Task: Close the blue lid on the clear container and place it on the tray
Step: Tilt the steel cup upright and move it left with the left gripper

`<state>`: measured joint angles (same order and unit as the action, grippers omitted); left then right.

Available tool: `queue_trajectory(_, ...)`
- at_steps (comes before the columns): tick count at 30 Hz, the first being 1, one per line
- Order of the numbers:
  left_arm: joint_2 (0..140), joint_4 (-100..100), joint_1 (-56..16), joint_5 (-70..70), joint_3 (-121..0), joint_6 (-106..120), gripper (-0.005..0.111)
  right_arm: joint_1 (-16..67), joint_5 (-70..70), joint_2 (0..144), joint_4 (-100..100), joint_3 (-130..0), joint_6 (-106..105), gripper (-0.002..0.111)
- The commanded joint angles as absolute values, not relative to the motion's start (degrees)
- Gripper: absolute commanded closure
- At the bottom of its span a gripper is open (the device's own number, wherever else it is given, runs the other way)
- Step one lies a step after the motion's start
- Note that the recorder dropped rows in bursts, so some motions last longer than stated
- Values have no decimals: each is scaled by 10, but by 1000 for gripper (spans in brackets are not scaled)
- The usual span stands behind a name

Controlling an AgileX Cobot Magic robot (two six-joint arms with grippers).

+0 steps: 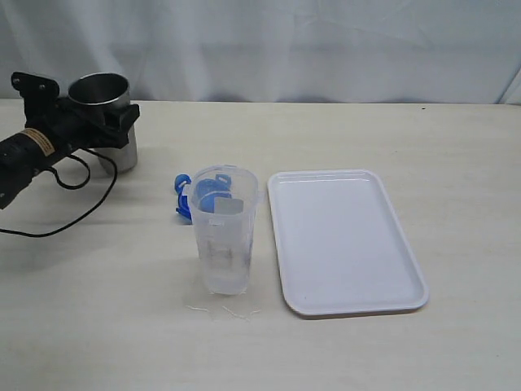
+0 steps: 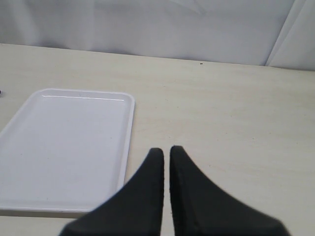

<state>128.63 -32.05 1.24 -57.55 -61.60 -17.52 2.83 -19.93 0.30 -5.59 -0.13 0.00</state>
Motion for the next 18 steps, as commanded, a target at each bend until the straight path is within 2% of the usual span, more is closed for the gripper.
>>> queue_trajectory(1,1289,-308,12,-624,-624,-163,107,26,-198,0,-51,0,0,104)
queue_trajectory(13,1293,-308,12,-596,-624,-163,105,26,-198,0,-51,0,0,104)
queue_trajectory(15,1293,-308,12,-580,-624,-163,99,26,-198,0,-51,0,0,104)
queue_trajectory(18,1293,-308,12,-556,-624,-163,77,26,-198,0,-51,0,0,104)
